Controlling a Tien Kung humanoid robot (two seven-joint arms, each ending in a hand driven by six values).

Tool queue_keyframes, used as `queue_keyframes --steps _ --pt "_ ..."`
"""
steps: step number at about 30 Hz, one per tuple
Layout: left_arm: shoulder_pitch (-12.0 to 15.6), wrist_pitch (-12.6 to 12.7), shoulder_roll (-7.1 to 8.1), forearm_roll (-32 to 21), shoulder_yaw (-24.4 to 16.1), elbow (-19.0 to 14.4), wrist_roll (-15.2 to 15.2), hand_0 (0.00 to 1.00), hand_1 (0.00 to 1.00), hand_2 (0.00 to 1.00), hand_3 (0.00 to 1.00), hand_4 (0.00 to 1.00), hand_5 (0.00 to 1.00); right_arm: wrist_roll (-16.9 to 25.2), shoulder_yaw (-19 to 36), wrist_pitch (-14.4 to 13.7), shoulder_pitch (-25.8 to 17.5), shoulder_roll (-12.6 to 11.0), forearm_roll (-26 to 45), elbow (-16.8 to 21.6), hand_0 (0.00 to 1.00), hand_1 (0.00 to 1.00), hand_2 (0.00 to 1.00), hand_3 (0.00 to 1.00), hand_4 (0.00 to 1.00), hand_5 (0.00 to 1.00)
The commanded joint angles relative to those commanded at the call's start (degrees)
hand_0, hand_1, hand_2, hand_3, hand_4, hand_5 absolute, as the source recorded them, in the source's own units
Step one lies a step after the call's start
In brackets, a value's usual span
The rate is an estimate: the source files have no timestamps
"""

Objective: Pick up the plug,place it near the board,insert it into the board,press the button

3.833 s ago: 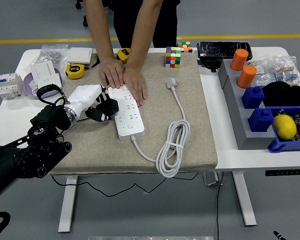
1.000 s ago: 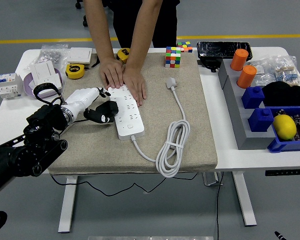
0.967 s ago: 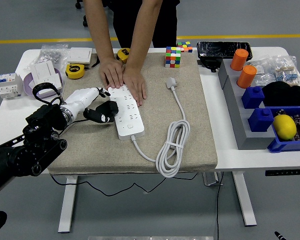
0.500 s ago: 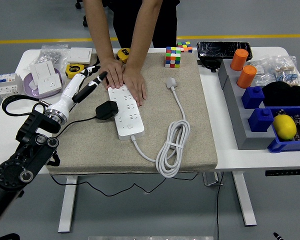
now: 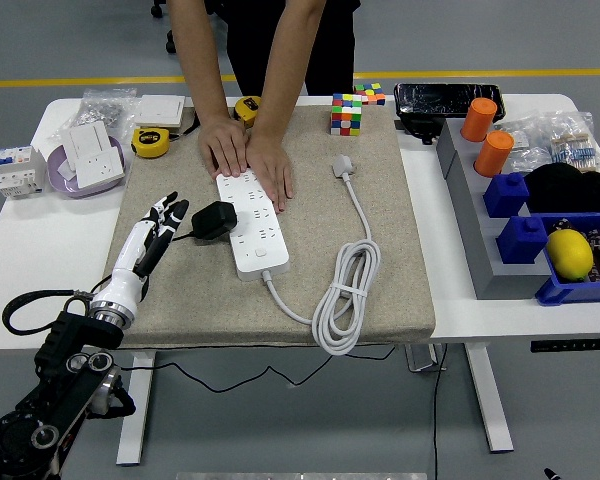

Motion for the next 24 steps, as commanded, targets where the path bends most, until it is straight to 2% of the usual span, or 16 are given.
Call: queue_keyframes --steps 10,18,24 --pt "-3.17 0.53 0.75 6.31 4.43 1.98 1.27 0.998 0.994 0.923 0.930 0.998 0.998 -0.35 -0.12 0.63 -0.09 -0.12 -0.15 0.00 0.880 0.791 0.785 0.821 0.998 0.936" --pt "-6.16 0.55 1.81 8.69 7.78 3.13 2.42 0.998 0.991 0.920 0.927 0.998 0.998 -0.47 -0.62 1.03 -0.04 -0.19 0.00 0.00 0.880 0.782 0.778 0.818 0.998 0.936" --pt "-7.34 0.48 2.07 9.83 9.27 3.51 3.05 0.998 0.986 0.915 0.925 0.998 0.998 -0.50 -0.98 1.11 0.01 -0.24 0.15 0.00 0.877 0.777 0.777 0.813 0.998 0.935"
